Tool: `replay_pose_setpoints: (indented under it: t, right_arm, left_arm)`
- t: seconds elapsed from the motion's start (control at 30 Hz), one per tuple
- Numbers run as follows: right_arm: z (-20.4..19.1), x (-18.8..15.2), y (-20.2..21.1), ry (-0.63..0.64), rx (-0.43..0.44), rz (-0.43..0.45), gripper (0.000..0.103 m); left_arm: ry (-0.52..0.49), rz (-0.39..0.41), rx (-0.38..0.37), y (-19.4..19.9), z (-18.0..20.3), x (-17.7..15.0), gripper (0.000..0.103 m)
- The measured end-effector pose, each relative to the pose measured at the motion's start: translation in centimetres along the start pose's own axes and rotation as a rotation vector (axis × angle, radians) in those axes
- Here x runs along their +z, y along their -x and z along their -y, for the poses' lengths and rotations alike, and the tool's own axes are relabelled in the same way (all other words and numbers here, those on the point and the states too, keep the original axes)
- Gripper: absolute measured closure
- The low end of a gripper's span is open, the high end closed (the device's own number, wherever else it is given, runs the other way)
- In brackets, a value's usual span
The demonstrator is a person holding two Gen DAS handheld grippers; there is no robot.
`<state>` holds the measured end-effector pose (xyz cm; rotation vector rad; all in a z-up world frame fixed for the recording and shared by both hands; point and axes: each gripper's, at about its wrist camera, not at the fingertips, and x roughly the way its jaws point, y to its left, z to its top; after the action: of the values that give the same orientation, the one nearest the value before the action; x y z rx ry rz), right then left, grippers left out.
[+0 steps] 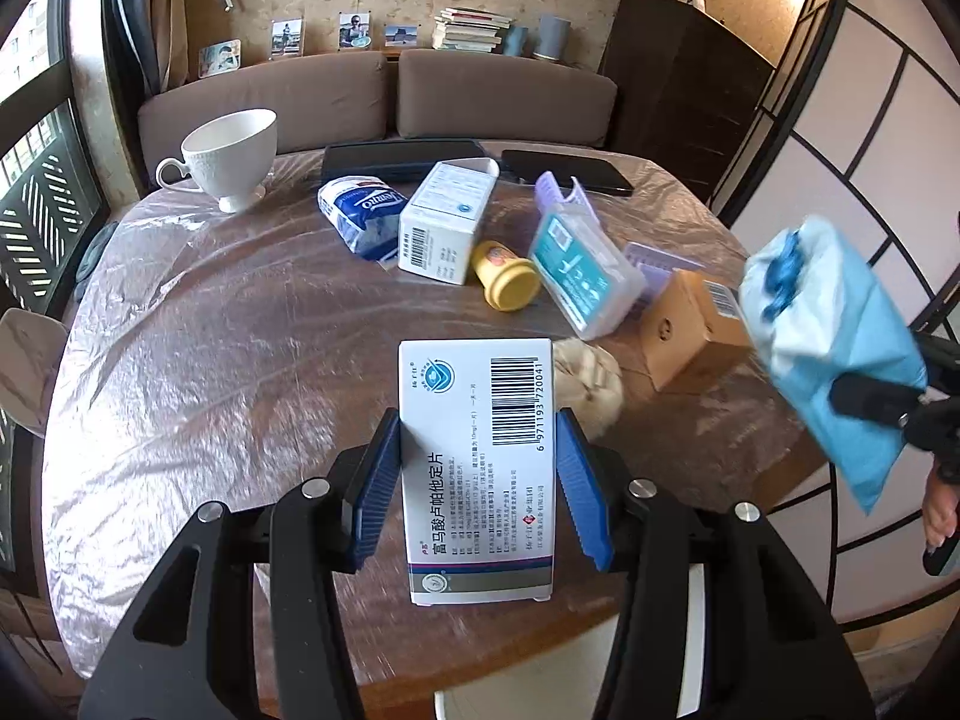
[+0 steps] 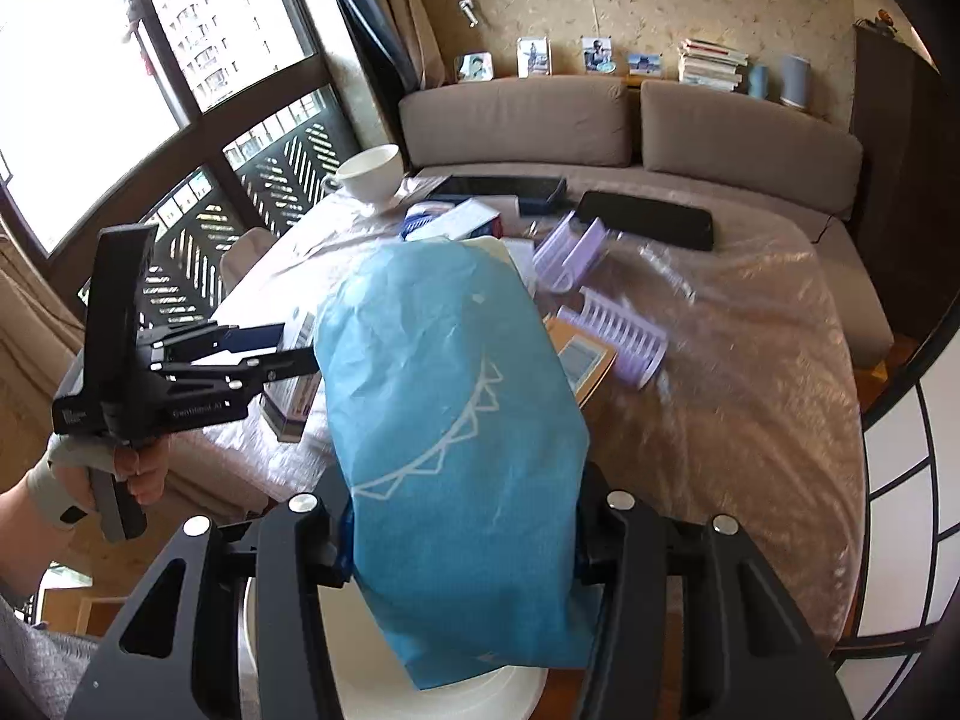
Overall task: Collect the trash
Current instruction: 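Carry the medicine box and blue bag over the white bin with both tools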
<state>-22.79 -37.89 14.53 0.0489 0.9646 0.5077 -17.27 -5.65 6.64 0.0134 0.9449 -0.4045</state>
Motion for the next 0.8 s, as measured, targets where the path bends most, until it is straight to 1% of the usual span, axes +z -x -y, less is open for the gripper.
replay_pose_setpoints:
  t: [0.37,0.63,0.8]
  right_arm:
    - [-0.7,-3.0,0.2,-0.007,0.029,-0.065,0.055]
    - [-1.2,-4.9,0.0,0.0,0.053,-0.119,0.055]
    - [-1.9,-5.8,-0.7,0.006,0.068,-0.141,0.055]
  left_arm:
    - [-0.014,0.001,-0.032,2.3,1.5,-1.9,0.051]
    - [-0.011,-0.037,-0.078,2.9,2.7,-3.9,0.051]
    - [-0.019,-0.064,-0.089,2.7,3.5,-5.1,0.051]
